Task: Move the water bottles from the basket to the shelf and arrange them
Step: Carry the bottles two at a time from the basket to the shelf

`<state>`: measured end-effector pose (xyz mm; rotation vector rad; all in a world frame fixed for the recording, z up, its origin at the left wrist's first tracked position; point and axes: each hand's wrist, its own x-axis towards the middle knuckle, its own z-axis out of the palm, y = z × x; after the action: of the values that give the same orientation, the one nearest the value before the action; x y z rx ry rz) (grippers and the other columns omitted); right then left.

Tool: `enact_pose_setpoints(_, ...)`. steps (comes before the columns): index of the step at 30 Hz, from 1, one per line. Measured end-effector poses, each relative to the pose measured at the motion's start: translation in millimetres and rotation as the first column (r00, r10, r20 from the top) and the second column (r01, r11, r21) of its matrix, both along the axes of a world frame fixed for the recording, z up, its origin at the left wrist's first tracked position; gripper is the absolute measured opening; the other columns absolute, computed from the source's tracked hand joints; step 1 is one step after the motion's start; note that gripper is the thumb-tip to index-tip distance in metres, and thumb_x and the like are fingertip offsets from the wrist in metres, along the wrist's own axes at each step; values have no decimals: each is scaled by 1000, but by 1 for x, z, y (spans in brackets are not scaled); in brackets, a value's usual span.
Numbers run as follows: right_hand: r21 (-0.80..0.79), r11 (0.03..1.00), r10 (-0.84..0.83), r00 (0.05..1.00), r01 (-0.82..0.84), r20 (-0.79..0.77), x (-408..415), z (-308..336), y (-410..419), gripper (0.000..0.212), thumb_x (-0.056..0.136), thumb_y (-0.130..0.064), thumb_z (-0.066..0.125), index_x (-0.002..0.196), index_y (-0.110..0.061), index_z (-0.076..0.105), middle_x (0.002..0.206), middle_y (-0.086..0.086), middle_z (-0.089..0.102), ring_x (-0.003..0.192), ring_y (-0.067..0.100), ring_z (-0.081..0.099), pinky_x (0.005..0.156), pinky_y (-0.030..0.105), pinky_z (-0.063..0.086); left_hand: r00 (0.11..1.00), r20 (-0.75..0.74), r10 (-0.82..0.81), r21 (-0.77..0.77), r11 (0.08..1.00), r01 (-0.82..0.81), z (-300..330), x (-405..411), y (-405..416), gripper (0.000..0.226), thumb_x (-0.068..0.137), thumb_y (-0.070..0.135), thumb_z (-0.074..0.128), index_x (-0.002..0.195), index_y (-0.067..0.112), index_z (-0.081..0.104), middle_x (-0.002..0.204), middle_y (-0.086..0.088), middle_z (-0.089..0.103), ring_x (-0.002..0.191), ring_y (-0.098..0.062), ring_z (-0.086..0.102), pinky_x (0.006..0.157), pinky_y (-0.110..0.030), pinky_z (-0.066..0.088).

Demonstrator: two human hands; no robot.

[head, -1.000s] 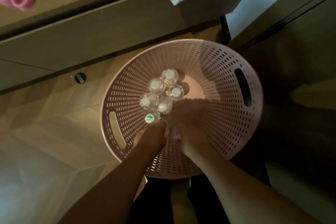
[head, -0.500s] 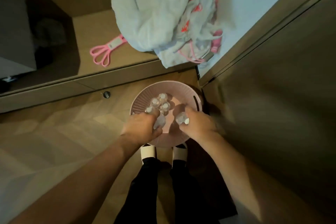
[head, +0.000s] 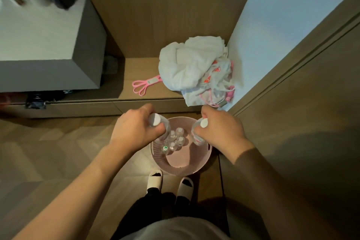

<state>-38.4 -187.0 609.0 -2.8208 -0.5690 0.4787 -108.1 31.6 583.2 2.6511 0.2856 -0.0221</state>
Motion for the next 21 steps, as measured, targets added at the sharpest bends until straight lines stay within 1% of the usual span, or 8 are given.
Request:
enact_pose_setpoints(3,-1,996,85,996,-85,14,-3,1,30,25,81,-38,60,98,-21,53,87,2,63,84,28,61,64,32,45,990,38,135,-30,991,-134,5,-18,18,28,71,47,64,75,21,55,62,4,58,58,-18,58,50,-31,48)
enact_pose_setpoints(5,-8,990,142,990,-142,7,-6,4,55,23,80,-37,60,94,-22,51,81,1,61,79,28,59,61,31,40,972,51,227,-59,973,-224,10,-32,34,27,74,43,69,74,20,54,62,5,57,57,-15,56,50,-30,47)
enact_pose_setpoints(7,-10,981,196,981,-196,8,-11,8,85,24,79,-39,60,90,-22,48,78,1,58,75,27,54,61,31,37,954,60,294,-98,953,-287,15,-47,55,27,76,42,70,74,21,54,63,6,58,58,-14,58,52,-31,50)
enact_pose_setpoints(11,-1,950,311,950,-311,-7,-27,16,158,27,78,-43,62,89,-27,43,80,-1,55,76,26,49,64,32,38,906,73,416,-159,902,-401,19,-82,106,24,75,45,69,86,25,60,73,7,64,68,-16,63,62,-36,56)
enact_pose_setpoints(13,-9,928,371,928,-372,-30,-36,18,198,26,78,-44,61,89,-28,44,80,-1,56,76,26,51,63,32,39,880,81,468,-156,878,-452,20,-100,137,25,74,46,68,88,27,60,74,9,65,69,-13,62,62,-34,55)
enact_pose_setpoints(16,-12,884,467,884,-468,-30,-53,23,260,25,78,-44,61,90,-27,47,77,-2,56,73,24,53,57,30,37,838,91,538,-149,839,-523,24,-129,185,32,70,55,61,89,30,60,75,12,64,68,-9,61,58,-25,47)
enact_pose_setpoints(18,6,848,529,847,-530,-46,-65,26,303,24,78,-44,61,88,-27,47,75,-3,57,70,20,56,55,28,40,804,107,585,-164,808,-566,27,-149,214,36,66,58,57,88,29,60,73,11,65,67,-8,61,57,-26,48)
enact_pose_setpoints(21,26,797,604,796,-604,-44,-84,30,363,24,79,-45,62,84,-29,45,71,-5,56,64,14,54,50,25,34,741,144,656,-189,753,-630,32,-181,255,31,67,53,60,85,28,60,66,10,64,64,-9,61,57,-28,50)
